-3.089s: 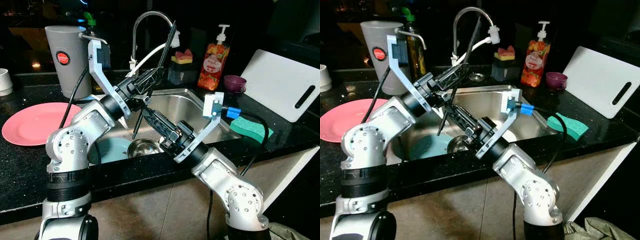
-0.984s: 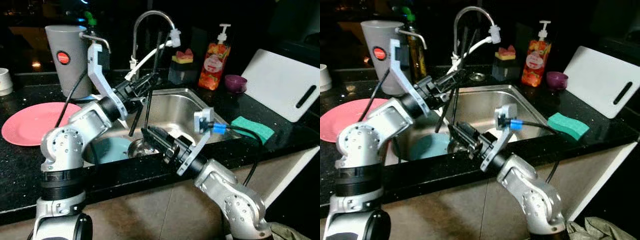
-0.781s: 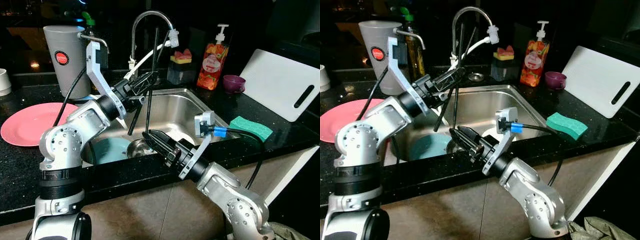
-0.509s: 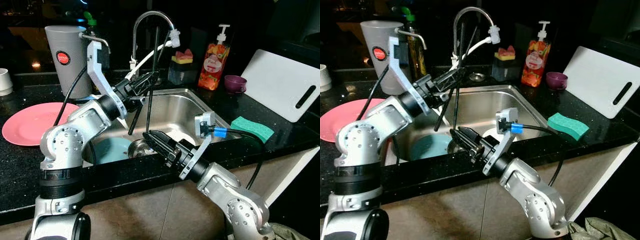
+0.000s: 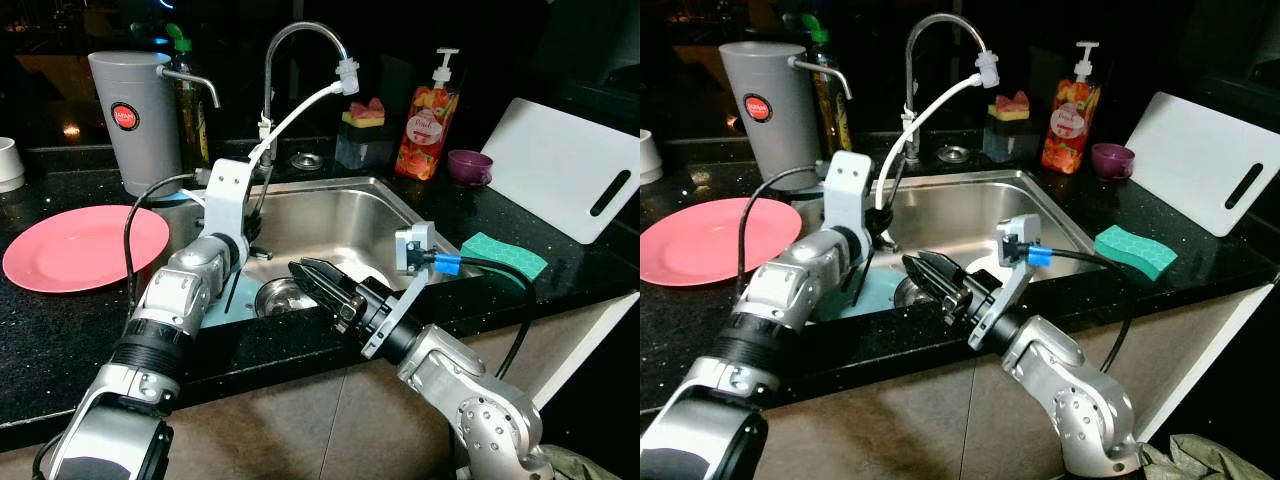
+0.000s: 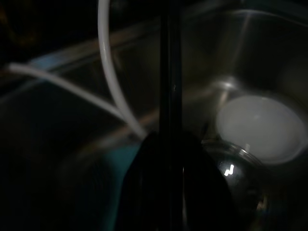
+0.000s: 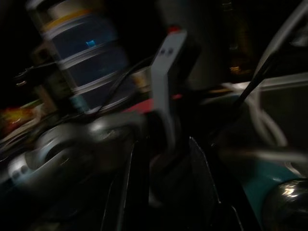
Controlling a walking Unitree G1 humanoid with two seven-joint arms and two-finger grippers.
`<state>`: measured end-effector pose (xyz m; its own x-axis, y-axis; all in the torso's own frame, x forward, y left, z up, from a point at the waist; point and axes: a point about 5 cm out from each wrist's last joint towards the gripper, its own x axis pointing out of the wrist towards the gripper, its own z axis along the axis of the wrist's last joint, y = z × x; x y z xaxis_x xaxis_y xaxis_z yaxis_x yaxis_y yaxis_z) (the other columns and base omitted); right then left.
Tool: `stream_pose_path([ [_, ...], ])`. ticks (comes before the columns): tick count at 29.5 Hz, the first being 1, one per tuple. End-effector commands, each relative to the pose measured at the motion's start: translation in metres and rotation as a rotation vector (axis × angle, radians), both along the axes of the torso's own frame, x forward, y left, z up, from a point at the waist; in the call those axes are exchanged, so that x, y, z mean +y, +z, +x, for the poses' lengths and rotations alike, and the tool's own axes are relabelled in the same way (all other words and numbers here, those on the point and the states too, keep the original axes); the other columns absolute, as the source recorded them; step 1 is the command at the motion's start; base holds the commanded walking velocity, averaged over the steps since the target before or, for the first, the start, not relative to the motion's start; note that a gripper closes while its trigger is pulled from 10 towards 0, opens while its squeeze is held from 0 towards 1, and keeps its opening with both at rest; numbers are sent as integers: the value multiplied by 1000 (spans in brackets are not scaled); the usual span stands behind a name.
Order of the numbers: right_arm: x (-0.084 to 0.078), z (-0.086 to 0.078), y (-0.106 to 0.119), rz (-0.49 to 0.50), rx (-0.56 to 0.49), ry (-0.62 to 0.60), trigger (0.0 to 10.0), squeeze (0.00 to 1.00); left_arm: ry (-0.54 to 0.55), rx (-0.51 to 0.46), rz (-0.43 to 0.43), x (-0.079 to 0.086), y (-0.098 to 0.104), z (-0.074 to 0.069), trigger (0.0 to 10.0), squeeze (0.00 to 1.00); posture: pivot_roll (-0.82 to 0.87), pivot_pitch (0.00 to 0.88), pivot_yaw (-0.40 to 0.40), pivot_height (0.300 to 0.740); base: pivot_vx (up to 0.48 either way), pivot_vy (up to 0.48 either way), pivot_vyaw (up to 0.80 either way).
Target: Kitchen organization
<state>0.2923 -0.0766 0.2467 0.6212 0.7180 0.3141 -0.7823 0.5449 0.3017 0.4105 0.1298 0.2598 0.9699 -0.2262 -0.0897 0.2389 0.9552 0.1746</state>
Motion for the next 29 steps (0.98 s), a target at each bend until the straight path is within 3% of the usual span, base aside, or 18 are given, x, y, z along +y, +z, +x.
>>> stream_pose_path([
  [1,-8,16,1,7,3,-120,10000,0,-68,112,78,-7,-23,1,10000,1000,3,70,-52,740,0,0,0],
  [7,-3,32,5,17,6,-206,10000,0,-143,152,40,-11,-25,0,10000,1000,16,78,-53,740,0,0,0],
  [8,-2,33,6,20,5,-213,10000,0,-137,129,32,-10,-22,1,10000,51,16,78,-53,740,0,0,0],
  [9,-1,34,6,24,5,-219,10000,0,-105,76,39,-4,-14,2,10000,0,16,78,-53,740,0,0,0],
  [13,-1,34,11,40,-5,-239,10000,0,9,-101,71,14,12,3,10000,0,25,85,-59,740,0,0,0],
  [14,-1,34,11,40,-5,-239,10000,0,9,-101,71,14,12,3,10000,0,25,85,-59,740,0,0,0],
  [15,-1,34,17,59,-26,-263,10000,0,75,-191,22,25,31,-3,10000,0,37,93,-63,740,0,0,0],
  [17,-1,34,20,68,-39,-276,10000,0,93,-219,-11,28,37,-7,10000,0,37,93,-63,740,0,0,0],
  [18,-1,34,20,68,-39,-276,10000,0,93,-219,-11,28,37,-7,10000,0,37,93,-63,740,0,0,0],
  [20,1,35,27,60,-76,-313,10000,0,83,-227,-134,24,40,-18,10000,0,49,94,-59,740,0,0,0],
  [22,2,35,30,38,-105,-355,10000,0,44,-236,-195,13,38,-31,10000,0,72,97,-54,740,0,0,0],
  [29,-4,35,33,3,-140,-454,10000,0,70,-298,-197,3,37,-51,10000,0,91,101,-51,740,0,0,0],
])
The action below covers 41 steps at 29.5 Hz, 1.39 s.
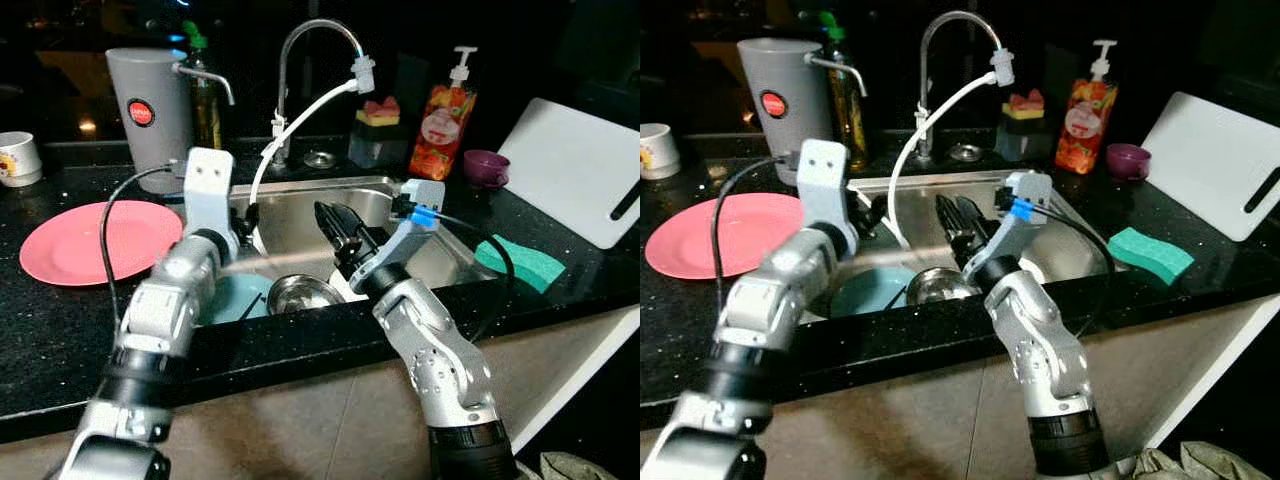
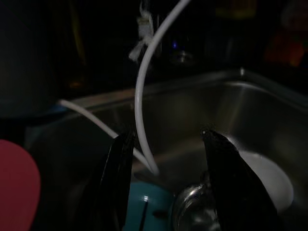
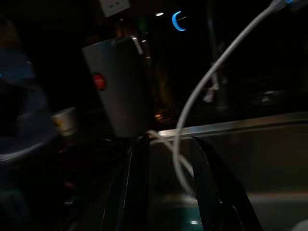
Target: Kitchen organization
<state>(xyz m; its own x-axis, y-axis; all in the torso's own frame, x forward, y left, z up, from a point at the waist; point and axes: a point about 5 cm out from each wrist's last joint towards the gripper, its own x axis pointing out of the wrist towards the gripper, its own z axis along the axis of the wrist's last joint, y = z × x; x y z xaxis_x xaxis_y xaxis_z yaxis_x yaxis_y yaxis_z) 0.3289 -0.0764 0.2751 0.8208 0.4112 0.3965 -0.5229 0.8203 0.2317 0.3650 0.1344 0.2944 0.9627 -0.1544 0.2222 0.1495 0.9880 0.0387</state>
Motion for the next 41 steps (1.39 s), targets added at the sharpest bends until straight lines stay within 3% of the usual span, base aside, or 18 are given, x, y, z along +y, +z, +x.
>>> stream_pose_path([
  [1,-6,-1,6,-1,-30,-53,10000,0,19,-29,-7,-1,4,-8,10000,0,91,100,-52,740,0,0,0],
  [6,-14,1,8,12,-26,-104,10000,0,35,-62,44,-2,4,-17,10000,0,91,100,-53,740,0,0,0],
  [8,-17,3,6,-10,-9,-143,10000,0,57,-77,105,-2,3,-20,10000,0,91,99,-52,740,0,0,0],
  [20,-36,4,0,-25,13,-302,10000,0,79,-53,131,-5,-5,-30,10000,0,81,98,-53,740,0,0,0],
  [24,-44,4,-4,-67,15,-367,10000,0,101,-74,180,-6,-5,-29,10000,0,80,95,-54,740,0,0,0],
  [36,-53,5,0,-77,1,-422,10000,0,81,-81,195,-13,-5,-32,10000,0,79,90,-55,740,0,0,0],
  [41,-53,4,-2,-81,1,-427,10000,0,74,-94,253,-22,-8,-35,10000,0,80,88,-58,740,0,0,0],
])
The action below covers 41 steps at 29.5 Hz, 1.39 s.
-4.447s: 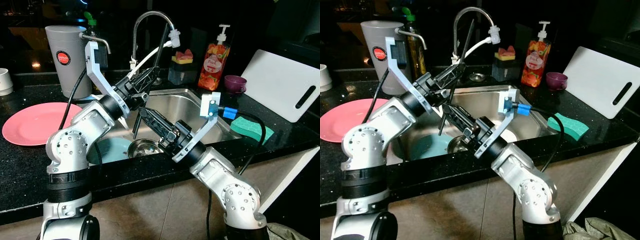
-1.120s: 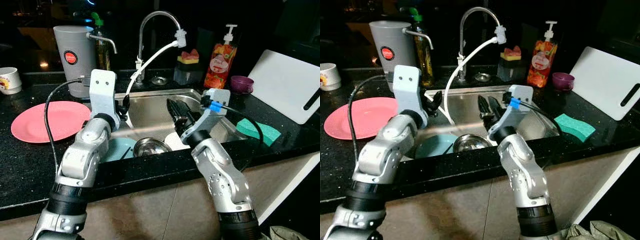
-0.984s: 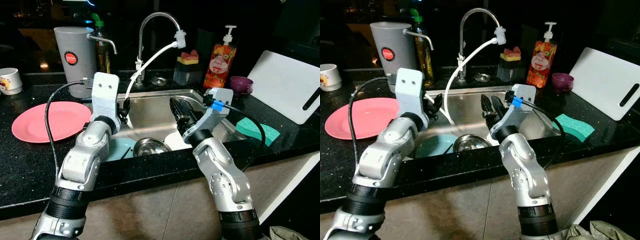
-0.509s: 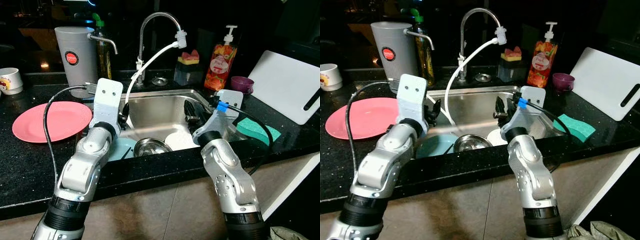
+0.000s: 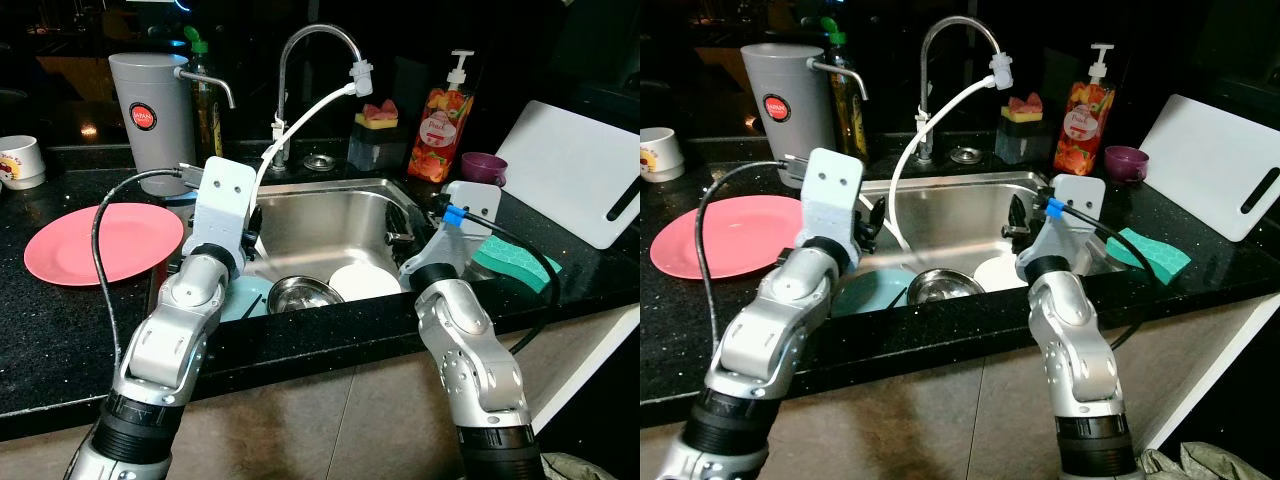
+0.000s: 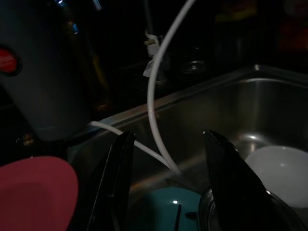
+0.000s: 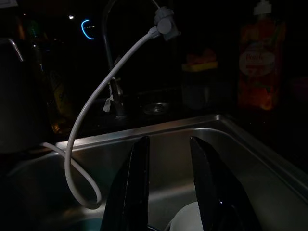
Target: Kitchen organization
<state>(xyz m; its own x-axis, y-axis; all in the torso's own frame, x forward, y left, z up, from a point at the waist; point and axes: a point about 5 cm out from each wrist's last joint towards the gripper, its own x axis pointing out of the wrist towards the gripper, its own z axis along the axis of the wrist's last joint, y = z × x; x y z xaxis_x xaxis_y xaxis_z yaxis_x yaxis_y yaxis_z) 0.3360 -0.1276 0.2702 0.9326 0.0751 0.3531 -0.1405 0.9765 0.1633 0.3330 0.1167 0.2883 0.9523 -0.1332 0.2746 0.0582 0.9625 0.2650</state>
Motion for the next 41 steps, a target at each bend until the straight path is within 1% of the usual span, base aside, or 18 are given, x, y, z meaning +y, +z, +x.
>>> stream_pose_path([
  [1,-2,-3,3,-1,-24,-12,10000,0,-2,-2,38,-4,-3,-3,10000,0,80,88,-58,740,0,0,0],
  [10,1,-3,4,-4,-27,-4,10000,0,17,1,42,1,-3,-2,10000,0,79,92,-60,740,0,0,0],
  [28,-5,-2,8,-11,-37,-24,10000,0,24,-16,43,0,0,0,10000,0,64,92,-63,740,0,0,0],
  [31,-5,-2,8,-12,-37,-22,10000,0,36,-18,62,1,0,0,10000,0,69,91,-65,740,0,0,0],
  [33,-5,-2,6,-12,-33,-22,10000,0,55,-29,123,3,0,1,10000,0,75,94,-62,740,0,0,0],
  [35,-4,-2,6,-9,-32,-22,10000,0,67,-29,157,7,-1,3,10000,0,70,94,-57,740,0,0,0],
  [38,-3,-2,6,-7,-33,-22,10000,0,74,-26,162,10,-1,5,10000,0,69,94,-57,740,0,0,0],
  [41,-4,-2,5,-11,-30,-23,10000,0,72,-32,165,6,0,5,10000,0,70,94,-58,740,0,0,0],
])
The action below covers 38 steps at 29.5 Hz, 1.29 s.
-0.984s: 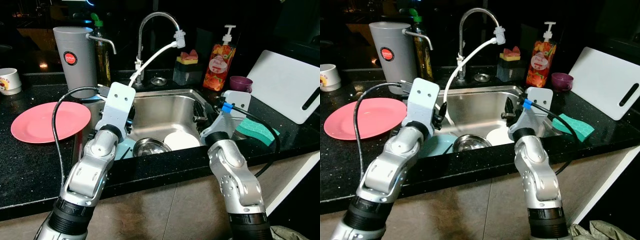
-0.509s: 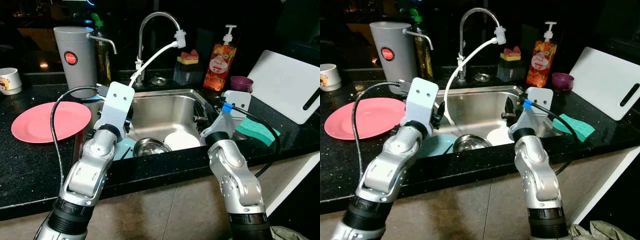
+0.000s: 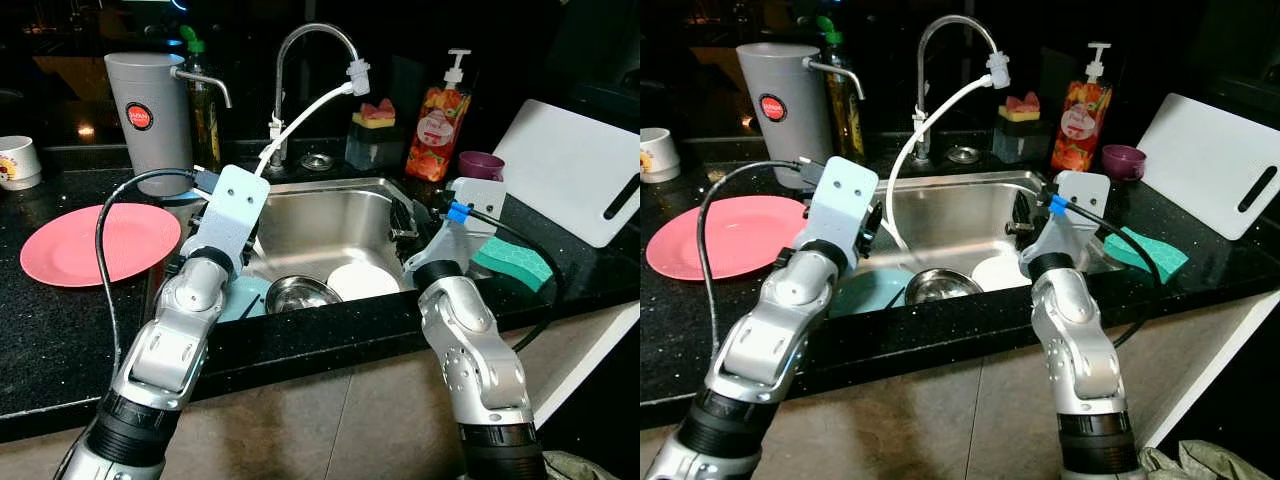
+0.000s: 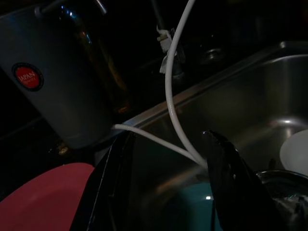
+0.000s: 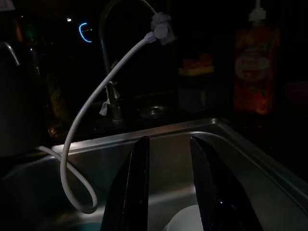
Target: Kitchen organization
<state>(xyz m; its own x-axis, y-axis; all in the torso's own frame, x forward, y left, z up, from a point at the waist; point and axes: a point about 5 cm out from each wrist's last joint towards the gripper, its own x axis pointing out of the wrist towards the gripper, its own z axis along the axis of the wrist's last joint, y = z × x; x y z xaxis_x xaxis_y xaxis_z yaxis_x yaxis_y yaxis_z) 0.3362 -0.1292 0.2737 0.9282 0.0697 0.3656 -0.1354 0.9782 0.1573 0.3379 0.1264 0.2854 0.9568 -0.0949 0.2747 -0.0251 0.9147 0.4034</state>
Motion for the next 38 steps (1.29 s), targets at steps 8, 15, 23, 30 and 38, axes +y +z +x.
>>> stream_pose_path([
  [8,-3,-2,2,-8,-18,-14,10000,0,-20,-12,23,-8,0,-2,10000,0,73,94,-62,740,0,0,0],
  [15,0,-2,3,-8,-21,-7,10000,0,-9,-1,2,-4,0,1,10000,0,73,92,-62,740,0,0,0],
  [23,-1,-2,2,-9,-19,-12,10000,0,-9,-10,31,-3,0,1,10000,0,69,92,-59,740,0,0,0],
  [30,-2,-3,2,-14,-18,-13,10000,0,-15,-9,27,-6,0,2,10000,0,59,89,-63,740,0,0,0],
  [38,-1,-3,3,-15,-21,-10,10000,0,-13,-8,26,-5,-1,2,10000,0,59,85,-67,740,0,0,0],
])
